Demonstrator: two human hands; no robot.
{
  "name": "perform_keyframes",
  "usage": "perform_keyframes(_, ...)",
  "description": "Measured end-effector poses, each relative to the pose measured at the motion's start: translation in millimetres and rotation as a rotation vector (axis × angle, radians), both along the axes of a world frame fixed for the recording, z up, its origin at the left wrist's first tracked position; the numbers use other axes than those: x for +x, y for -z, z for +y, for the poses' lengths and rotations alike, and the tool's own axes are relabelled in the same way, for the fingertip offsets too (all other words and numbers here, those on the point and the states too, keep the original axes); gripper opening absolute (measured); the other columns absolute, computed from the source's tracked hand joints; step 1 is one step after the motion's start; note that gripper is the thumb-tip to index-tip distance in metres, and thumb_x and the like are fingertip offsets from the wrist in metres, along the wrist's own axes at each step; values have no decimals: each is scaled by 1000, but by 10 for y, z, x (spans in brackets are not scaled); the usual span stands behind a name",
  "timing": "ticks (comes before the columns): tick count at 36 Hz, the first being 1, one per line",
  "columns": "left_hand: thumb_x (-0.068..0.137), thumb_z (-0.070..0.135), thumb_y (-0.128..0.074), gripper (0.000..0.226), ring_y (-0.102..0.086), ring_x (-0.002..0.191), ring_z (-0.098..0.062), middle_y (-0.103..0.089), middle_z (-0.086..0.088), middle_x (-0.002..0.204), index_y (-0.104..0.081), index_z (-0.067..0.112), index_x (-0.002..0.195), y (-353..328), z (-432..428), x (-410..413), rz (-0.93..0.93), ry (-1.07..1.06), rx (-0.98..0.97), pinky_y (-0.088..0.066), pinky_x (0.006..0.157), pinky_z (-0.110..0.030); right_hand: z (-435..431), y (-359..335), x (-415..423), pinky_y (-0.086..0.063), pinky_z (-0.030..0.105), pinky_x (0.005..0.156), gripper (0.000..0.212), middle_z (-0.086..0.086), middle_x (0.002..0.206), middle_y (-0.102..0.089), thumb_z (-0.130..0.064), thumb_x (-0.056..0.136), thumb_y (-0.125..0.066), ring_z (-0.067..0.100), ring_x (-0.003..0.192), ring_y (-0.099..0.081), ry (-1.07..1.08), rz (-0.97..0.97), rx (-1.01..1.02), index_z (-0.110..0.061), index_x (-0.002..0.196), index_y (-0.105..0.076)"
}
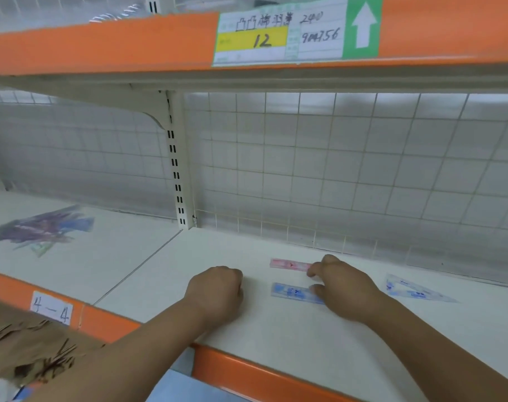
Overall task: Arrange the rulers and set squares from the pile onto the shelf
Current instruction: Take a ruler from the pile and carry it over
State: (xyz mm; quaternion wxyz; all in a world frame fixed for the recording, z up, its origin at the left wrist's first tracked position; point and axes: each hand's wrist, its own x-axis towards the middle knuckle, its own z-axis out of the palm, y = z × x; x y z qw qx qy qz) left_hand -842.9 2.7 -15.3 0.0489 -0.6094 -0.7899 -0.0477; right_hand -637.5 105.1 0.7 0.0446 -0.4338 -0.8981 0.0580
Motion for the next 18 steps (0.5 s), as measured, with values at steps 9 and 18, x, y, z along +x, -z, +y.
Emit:
perform_keyframes(9, 96, 22, -40, 22, -57, 102, -25, -60, -5, 108, -57, 12, 103, -134, -457, -526, 10, -103, 19, -40, 72, -28, -372, -77, -908, -42, 28, 89, 32, -5, 123, -50, -39, 95, -48, 15, 113, -53, -188, 24, 26, -27, 125, -53)
perform_keyframes(18, 93, 18, -43, 17, -56, 100, -29, -59, -10, 105, -57, 9, 99, -324, -1360, -1616, 24, -210, 29, -36, 69, -29, -1013, -133, -2248, -40, 26, 84, 32, -6, 122, -51, -42, 96, -45, 15, 113, -52, -348, 22, 60, -29, 125, -52)
